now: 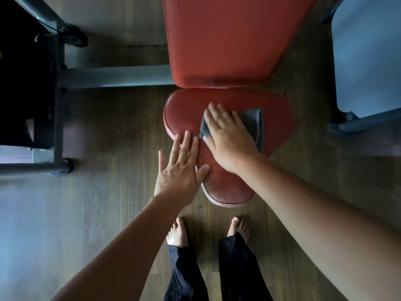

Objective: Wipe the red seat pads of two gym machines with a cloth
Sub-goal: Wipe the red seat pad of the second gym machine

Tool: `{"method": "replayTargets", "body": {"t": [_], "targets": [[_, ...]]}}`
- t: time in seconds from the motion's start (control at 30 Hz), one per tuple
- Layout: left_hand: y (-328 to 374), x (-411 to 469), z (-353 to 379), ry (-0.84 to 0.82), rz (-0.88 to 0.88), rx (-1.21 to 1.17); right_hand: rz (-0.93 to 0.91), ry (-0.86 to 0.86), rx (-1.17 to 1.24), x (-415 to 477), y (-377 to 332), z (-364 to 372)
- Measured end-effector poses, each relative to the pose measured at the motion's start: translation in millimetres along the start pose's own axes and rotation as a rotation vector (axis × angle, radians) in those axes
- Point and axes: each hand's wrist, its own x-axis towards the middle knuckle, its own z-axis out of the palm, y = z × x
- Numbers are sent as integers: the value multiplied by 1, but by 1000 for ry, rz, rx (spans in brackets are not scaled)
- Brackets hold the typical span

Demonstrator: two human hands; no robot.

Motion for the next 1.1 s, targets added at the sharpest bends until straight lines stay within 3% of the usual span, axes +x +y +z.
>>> {"method": "replayTargets", "body": {"t": [0.1, 0.3, 0.5, 0.7, 0.9, 1.1], "targets": [[0, 0, 0, -6, -4, -5, -163, -54, 7, -15, 12, -2], [0, 2, -4, -25, -4, -13, 79, -27, 42, 60, 19, -11], [0, 0, -3, -11, 3, -4, -178, -69, 35, -24, 15, -3], [3, 2, -13, 8, 2, 33, 108, -56, 76, 47, 21, -10], [15, 46, -29, 153, 58, 31, 37, 19, 39, 22, 45, -7], [22, 97, -27, 168, 95, 86, 81, 93, 46, 27, 49, -2]]}}
